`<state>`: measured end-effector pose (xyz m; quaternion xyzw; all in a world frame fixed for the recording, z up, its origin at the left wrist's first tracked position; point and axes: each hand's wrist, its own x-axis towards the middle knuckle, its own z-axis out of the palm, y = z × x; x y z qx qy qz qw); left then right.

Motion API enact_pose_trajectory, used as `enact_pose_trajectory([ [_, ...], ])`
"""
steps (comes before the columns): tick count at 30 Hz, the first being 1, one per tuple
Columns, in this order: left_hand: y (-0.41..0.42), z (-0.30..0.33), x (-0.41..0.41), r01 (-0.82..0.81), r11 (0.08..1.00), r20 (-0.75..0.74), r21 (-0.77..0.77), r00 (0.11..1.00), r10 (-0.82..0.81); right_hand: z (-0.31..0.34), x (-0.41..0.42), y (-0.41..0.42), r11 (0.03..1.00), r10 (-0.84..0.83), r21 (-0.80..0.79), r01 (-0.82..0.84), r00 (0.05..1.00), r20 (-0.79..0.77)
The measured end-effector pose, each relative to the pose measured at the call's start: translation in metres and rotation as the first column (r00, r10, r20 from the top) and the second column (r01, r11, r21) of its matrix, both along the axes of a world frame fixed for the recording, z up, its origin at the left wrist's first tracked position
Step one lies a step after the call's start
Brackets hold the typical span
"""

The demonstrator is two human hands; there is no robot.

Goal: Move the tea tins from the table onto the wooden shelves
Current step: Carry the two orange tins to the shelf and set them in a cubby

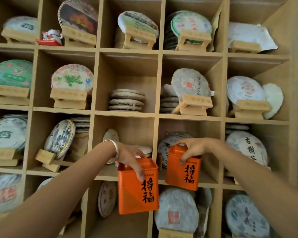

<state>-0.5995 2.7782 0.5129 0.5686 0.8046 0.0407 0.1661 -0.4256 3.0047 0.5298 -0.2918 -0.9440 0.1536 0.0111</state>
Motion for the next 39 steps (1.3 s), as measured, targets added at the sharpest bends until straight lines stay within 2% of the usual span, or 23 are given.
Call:
enact_pose_trajectory([
  [12,0.040,-0.011,-0.023,-0.012,1.000,0.116,-0.006,0.993,0.013,-0.013,-0.055,0.049,0.997,0.075,0.002,-0.076,0.987,0.139],
  [15,0.052,-0.013,-0.018,-0.015,1.000,0.150,0.016,0.989,0.013,-0.014,-0.059,0.057,0.996,0.088,-0.033,-0.084,0.987,0.136],
  [22,0.069,-0.019,-0.023,-0.038,0.999,0.106,0.001,0.994,0.038,-0.017,-0.071,0.070,0.989,0.138,-0.066,-0.130,0.981,0.139],
  [31,0.084,-0.026,-0.023,-0.005,1.000,0.134,-0.008,0.991,0.006,-0.024,-0.076,0.082,0.986,0.163,-0.052,-0.158,0.981,0.102],
  [34,0.089,-0.023,-0.021,0.017,1.000,0.126,0.006,0.992,-0.017,-0.024,-0.071,0.081,0.980,0.186,-0.078,-0.184,0.982,0.017],
  [36,0.092,-0.020,-0.017,0.035,0.999,0.123,0.017,0.992,-0.037,-0.021,-0.065,0.077,0.974,0.225,-0.020,-0.226,0.973,-0.059],
  [39,0.094,-0.010,-0.008,0.089,0.996,0.100,0.032,0.991,-0.091,-0.011,-0.048,0.068,0.942,0.301,0.205,-0.267,0.941,-0.155],
])
